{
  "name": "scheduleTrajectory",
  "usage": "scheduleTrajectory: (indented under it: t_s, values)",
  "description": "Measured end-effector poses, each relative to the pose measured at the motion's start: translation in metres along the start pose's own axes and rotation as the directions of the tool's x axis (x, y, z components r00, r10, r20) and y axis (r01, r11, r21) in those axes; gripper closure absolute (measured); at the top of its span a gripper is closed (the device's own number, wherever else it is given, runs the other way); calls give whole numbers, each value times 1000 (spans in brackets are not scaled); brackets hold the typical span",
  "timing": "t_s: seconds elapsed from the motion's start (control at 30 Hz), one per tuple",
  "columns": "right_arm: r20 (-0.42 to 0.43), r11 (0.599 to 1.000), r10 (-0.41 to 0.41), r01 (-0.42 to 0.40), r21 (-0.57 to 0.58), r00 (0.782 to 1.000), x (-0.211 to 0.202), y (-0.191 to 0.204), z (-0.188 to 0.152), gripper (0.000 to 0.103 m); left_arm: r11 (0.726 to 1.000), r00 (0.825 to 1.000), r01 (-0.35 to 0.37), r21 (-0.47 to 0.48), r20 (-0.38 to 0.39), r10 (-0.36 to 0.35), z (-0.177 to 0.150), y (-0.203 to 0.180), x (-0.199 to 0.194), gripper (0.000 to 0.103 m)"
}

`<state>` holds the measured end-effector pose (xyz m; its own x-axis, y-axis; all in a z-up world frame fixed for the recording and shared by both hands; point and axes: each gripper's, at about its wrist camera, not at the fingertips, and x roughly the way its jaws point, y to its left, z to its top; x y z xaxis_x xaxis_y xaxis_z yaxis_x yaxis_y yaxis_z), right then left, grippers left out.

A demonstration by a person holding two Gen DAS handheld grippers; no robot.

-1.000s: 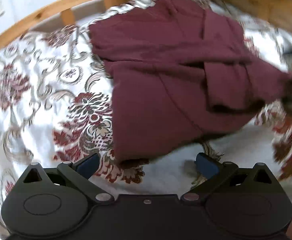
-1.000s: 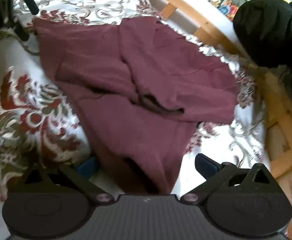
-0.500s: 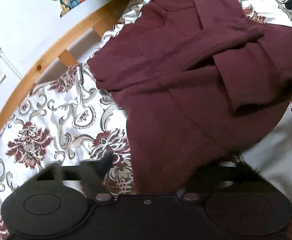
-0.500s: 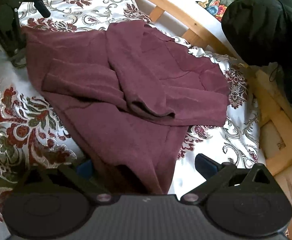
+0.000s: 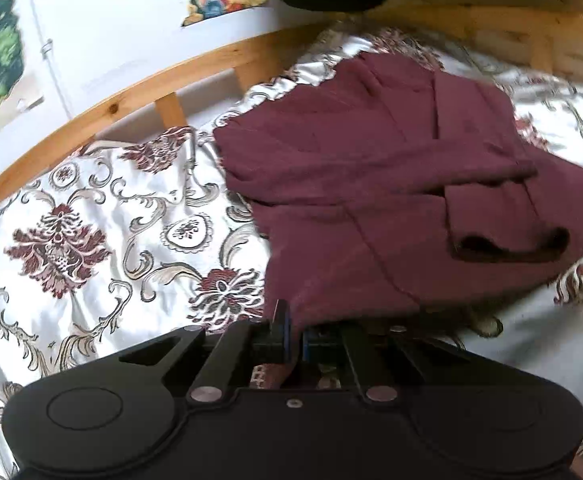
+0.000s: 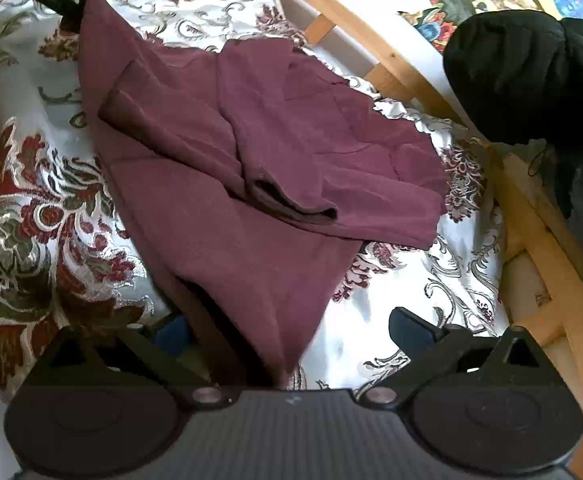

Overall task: Fold small clothes
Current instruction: 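Grasp the shirt hem with both grippers and lift it toward the collar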

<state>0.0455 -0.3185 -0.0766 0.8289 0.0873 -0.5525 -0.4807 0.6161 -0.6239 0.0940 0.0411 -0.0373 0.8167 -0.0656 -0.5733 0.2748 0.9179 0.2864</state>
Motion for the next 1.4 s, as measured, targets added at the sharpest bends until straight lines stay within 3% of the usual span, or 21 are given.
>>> scheduleTrajectory:
  t_s: [0.17,0.23,0.33,0.53,0.7,1.0,1.17,1.4]
  values:
    - [30,994,41,-38,-100,999,-6,16,1,51,1000,1000,-5,-20,16,6,-1,-2,-3,98]
    - [27,992,55,-52,-113,998,-9,18,1,81,999,999,-9,-33,33,10,-3,-3,-7,98]
    - [28,995,56,-54,-84,998,-20,16,4,96,998,998,-7,-57,58,10,-6,-6,-20,99]
    - [73,995,66,-71,66,995,-63,-4,13,96,994,995,17,-104,95,-7,-9,5,-55,99]
    - [105,977,117,-133,165,988,-116,-16,18,97,994,994,84,-66,81,-79,-16,24,-98,99]
    - [157,954,177,-209,215,972,-199,-28,20,97,986,982,169,-9,92,-167,-13,38,-181,99]
    - [202,940,155,-207,269,967,-201,-45,29,97,985,980,173,-26,104,-169,8,44,-189,99]
    - [238,950,13,-86,301,971,-153,-72,56,97,992,992,105,-68,71,-101,76,53,-141,98]
